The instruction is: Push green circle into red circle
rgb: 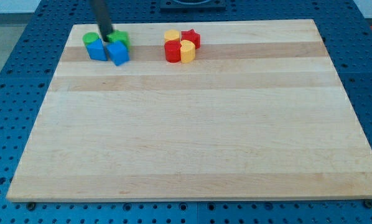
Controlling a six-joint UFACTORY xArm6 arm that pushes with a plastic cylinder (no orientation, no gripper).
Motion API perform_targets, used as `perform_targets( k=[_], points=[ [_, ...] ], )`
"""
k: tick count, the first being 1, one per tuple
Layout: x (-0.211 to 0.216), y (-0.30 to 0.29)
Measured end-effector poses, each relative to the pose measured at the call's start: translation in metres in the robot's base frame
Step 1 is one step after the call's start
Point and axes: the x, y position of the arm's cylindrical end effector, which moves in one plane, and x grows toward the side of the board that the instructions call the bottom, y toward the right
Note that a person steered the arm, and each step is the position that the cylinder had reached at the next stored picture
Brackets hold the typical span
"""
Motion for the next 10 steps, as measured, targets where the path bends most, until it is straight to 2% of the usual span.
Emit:
perform_targets(
  k=[1,2,4,8,10],
  points=[
    [0.061,0.082],
    [0.09,0.101],
    [0.089,0.095],
    [-0.039,-0.048],
    [-0.035,-0.132]
  ],
)
